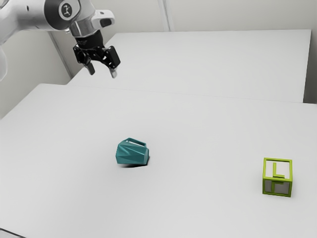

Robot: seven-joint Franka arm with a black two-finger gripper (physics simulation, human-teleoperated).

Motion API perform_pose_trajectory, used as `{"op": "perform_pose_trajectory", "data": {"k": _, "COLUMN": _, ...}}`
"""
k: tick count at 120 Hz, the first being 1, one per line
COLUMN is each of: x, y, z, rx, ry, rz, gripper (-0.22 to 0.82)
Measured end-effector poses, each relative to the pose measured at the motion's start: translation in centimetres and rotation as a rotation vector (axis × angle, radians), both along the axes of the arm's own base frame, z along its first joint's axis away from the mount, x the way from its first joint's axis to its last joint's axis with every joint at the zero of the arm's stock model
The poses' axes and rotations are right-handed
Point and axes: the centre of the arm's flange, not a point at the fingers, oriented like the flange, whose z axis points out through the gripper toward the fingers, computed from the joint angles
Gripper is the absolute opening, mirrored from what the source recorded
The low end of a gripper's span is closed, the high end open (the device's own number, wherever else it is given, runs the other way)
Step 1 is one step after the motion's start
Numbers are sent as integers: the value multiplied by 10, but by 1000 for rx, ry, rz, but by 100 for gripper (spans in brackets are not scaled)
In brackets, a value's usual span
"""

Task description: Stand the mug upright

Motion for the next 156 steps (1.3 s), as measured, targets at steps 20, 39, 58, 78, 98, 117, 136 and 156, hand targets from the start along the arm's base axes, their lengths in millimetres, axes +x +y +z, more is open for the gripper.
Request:
{"op": "perform_pose_trajectory", "data": {"k": 20, "x": -2, "y": 7, "z": 0, "rx": 8, "ry": 8, "rz": 10, "gripper": 60}}
{"op": "perform_pose_trajectory", "data": {"k": 39, "x": -13, "y": 16, "z": -4, "rx": -26, "ry": 29, "rz": 33, "gripper": 60}}
{"op": "perform_pose_trajectory", "data": {"k": 58, "x": -27, "y": 38, "z": -30, "rx": -137, "ry": 110, "rz": 98, "gripper": 60}}
{"op": "perform_pose_trajectory", "data": {"k": 78, "x": -48, "y": 66, "z": -80, "rx": -285, "ry": 223, "rz": 148, "gripper": 60}}
{"op": "perform_pose_trajectory", "data": {"k": 98, "x": -57, "y": 96, "z": -140, "rx": -451, "ry": 226, "rz": 160, "gripper": 60}}
{"op": "perform_pose_trajectory", "data": {"k": 117, "x": -69, "y": 127, "z": -184, "rx": -589, "ry": 179, "rz": 159, "gripper": 60}}
{"op": "perform_pose_trajectory", "data": {"k": 136, "x": -81, "y": 157, "z": -232, "rx": -694, "ry": 130, "rz": 168, "gripper": 60}}
{"op": "perform_pose_trajectory", "data": {"k": 156, "x": -80, "y": 151, "z": -267, "rx": -802, "ry": 73, "rz": 118, "gripper": 60}}
